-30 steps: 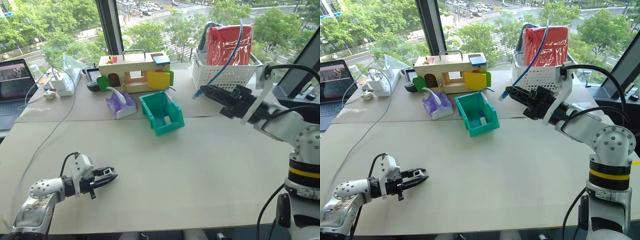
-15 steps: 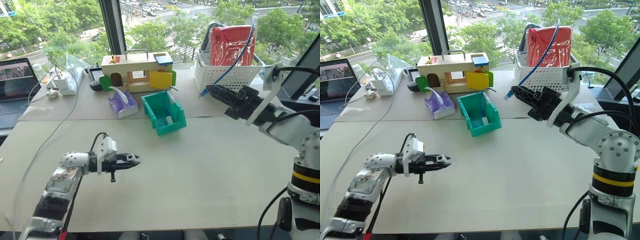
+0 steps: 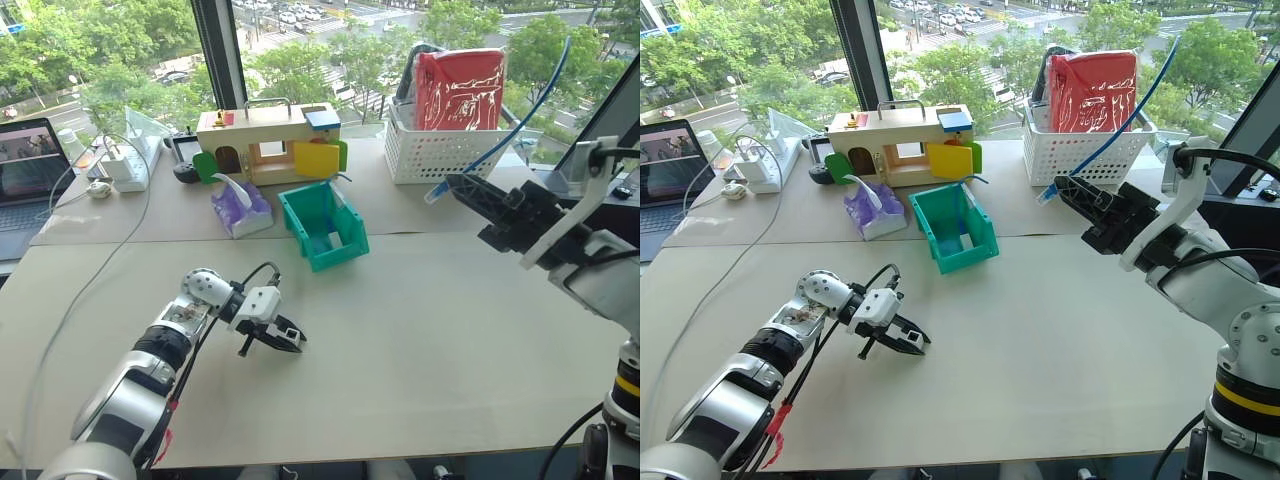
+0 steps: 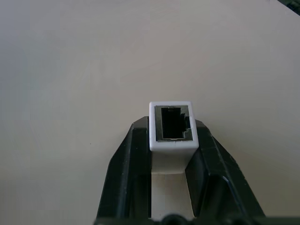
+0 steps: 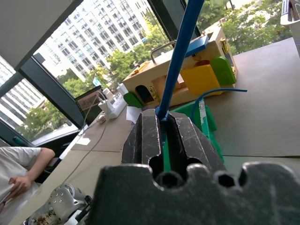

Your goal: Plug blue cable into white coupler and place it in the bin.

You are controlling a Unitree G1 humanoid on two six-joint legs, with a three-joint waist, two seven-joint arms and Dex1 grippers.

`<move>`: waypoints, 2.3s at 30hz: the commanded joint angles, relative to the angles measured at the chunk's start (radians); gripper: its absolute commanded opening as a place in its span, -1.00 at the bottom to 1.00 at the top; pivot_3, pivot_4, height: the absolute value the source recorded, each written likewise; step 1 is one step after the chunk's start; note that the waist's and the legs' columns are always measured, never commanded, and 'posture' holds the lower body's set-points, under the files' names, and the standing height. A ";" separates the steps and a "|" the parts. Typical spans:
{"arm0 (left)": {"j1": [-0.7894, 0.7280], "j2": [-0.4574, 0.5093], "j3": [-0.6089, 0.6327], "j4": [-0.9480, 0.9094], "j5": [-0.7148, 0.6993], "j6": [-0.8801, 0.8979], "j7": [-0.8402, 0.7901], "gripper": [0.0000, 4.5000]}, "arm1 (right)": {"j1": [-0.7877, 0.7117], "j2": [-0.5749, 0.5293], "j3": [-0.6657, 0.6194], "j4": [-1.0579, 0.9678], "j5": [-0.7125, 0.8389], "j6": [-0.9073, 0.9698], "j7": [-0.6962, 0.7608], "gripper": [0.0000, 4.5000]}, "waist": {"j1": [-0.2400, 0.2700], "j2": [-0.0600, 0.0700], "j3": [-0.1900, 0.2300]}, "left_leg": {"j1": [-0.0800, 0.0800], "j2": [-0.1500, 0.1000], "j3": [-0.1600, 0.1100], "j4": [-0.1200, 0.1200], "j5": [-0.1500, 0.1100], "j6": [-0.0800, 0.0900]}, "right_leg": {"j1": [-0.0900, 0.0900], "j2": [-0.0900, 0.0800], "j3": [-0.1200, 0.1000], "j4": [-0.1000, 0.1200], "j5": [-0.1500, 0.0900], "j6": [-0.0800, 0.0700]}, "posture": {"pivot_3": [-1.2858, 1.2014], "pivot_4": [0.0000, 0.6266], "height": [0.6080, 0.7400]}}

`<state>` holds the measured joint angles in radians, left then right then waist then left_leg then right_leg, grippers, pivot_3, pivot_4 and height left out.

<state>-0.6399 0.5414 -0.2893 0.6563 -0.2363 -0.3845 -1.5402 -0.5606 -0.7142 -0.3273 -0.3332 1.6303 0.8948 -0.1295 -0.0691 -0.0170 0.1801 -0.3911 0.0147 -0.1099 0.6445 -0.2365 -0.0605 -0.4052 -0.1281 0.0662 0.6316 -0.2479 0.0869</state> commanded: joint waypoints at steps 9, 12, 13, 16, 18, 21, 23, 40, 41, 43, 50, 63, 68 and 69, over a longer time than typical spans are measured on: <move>0.031 -0.002 0.044 -0.139 -0.026 0.059 -0.053 -0.78 | -0.038 0.001 -0.008 0.003 -0.006 -0.025 0.034 -1.00 | 0.000 0.000 0.000 | 0.000 0.000 0.000 0.000 0.000 0.000 | 0.000 0.000 0.000 0.000 0.000 0.000 | 0.03 -0.52 1.00; -0.002 -0.010 0.016 -0.092 0.006 0.026 -0.073 -0.78 | -0.031 0.000 -0.014 -0.005 -0.002 -0.027 0.028 -1.00 | 0.000 0.000 0.000 | 0.000 0.000 0.000 0.000 0.000 0.000 | 0.000 0.000 0.000 0.000 0.000 0.000 | 0.03 -0.52 1.00; -0.019 -0.019 0.014 -0.065 0.021 0.009 -0.074 -0.78 | -0.027 -0.002 -0.017 -0.008 0.001 -0.027 0.026 -1.00 | 0.001 0.000 0.000 | 0.000 0.000 0.000 0.000 0.000 0.000 | 0.000 0.000 0.000 0.000 0.000 0.000 | 0.03 -0.52 1.00; -0.059 -0.040 0.012 0.002 0.047 -0.035 -0.074 -0.78 | -0.019 -0.006 -0.024 -0.015 0.004 -0.028 0.021 -1.00 | 0.002 0.000 0.000 | 0.000 0.000 0.000 0.000 0.000 0.000 | 0.000 0.000 0.000 0.000 0.000 0.000 | 0.03 -0.52 1.00; -0.081 -0.047 -0.003 0.040 0.062 -0.073 -0.074 -0.78 | -0.015 -0.009 -0.029 -0.018 0.003 -0.029 0.019 -1.00 | 0.002 0.000 0.000 | 0.000 0.000 0.000 0.000 0.000 0.000 | 0.000 0.000 0.000 0.000 0.000 0.000 | 0.03 -0.52 1.00; -0.087 -0.044 -0.034 0.084 0.097 -0.161 -0.074 -0.78 | -0.014 -0.009 -0.029 -0.019 0.002 -0.030 0.018 -1.00 | -0.001 0.000 0.000 | 0.000 0.000 0.000 0.000 0.000 0.000 | 0.000 0.000 0.000 0.000 0.000 0.000 | 0.03 -0.52 1.00; -0.089 -0.042 -0.040 0.104 0.107 -0.180 -0.074 -0.78 | -0.016 -0.008 -0.028 -0.017 0.001 -0.030 0.019 -1.00 | -0.002 0.000 0.000 | 0.000 0.000 0.000 0.000 0.000 0.000 | 0.000 0.000 0.000 0.000 0.000 0.000 | 0.03 -0.52 1.00; 0.075 0.092 0.154 -0.213 -0.093 0.218 -0.020 0.98 | -0.086 0.025 0.033 0.060 -0.046 -0.010 0.089 -1.00 | -0.009 0.000 0.000 | 0.001 0.000 0.000 0.000 0.000 0.000 | 0.000 0.000 0.000 0.001 0.000 0.000 | 0.03 -0.52 1.00; 0.095 0.103 0.167 -0.254 -0.107 0.255 -0.006 0.98 | -0.090 0.027 0.036 0.065 -0.050 -0.009 0.094 -1.00 | -0.007 0.000 0.000 | 0.001 0.000 0.000 0.000 0.000 0.000 | 0.000 0.000 0.000 0.002 0.000 0.000 | 0.03 -0.52 1.00; 0.138 0.128 0.226 -0.336 -0.135 0.343 0.076 0.98 | -0.102 0.031 0.043 0.080 -0.059 -0.006 0.108 -1.00 | -0.004 0.000 0.000 | 0.001 0.000 0.000 0.000 0.000 0.000 | 0.000 0.000 0.000 0.001 0.000 0.000 | 0.03 -0.52 1.00; 0.395 0.109 0.392 -0.729 -0.170 0.709 0.526 0.98 | -0.122 0.044 0.060 0.116 -0.083 0.007 0.150 -1.00 | -0.001 0.000 0.000 | 0.001 0.000 0.000 0.000 0.000 0.000 | 0.000 0.000 0.000 0.001 0.000 0.000 | 0.03 -0.52 1.00; 0.903 -0.148 0.416 -1.357 -0.250 1.055 1.071 0.98 | -0.112 0.058 0.055 0.111 -0.082 0.021 0.151 -1.00 | 0.021 0.000 0.000 | 0.004 0.000 0.000 0.000 -0.001 0.002 | 0.002 0.000 0.001 0.002 0.001 -0.002 | 0.03 -0.52 1.00; 0.878 -0.210 0.308 -1.311 -0.182 1.049 1.165 0.98 | -0.090 0.060 0.046 0.080 -0.069 0.018 0.126 -1.00 | 0.025 0.000 0.000 | 0.003 0.000 0.000 0.000 -0.001 0.002 | 0.002 0.000 0.001 0.000 0.002 -0.002 | 0.03 -0.52 1.00; 0.875 -0.236 0.294 -1.304 -0.184 1.049 1.182 0.98 | -0.084 0.055 0.039 0.069 -0.058 0.019 0.115 -1.00 | 0.025 0.000 0.000 | 0.002 0.000 0.000 0.000 -0.001 0.002 | 0.002 0.000 0.001 0.000 0.002 -0.002 | 0.03 -0.52 1.00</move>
<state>0.2386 0.3261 0.0325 -0.6424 -0.4231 0.6749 -0.3851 -0.6421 -0.6508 -0.2484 -0.2098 1.5409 0.9190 -0.0039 -0.0437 -0.0168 0.1798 -0.3892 0.0147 -0.1097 0.6450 -0.2371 -0.0582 -0.4031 -0.1278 0.0671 0.6308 -0.2463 0.0851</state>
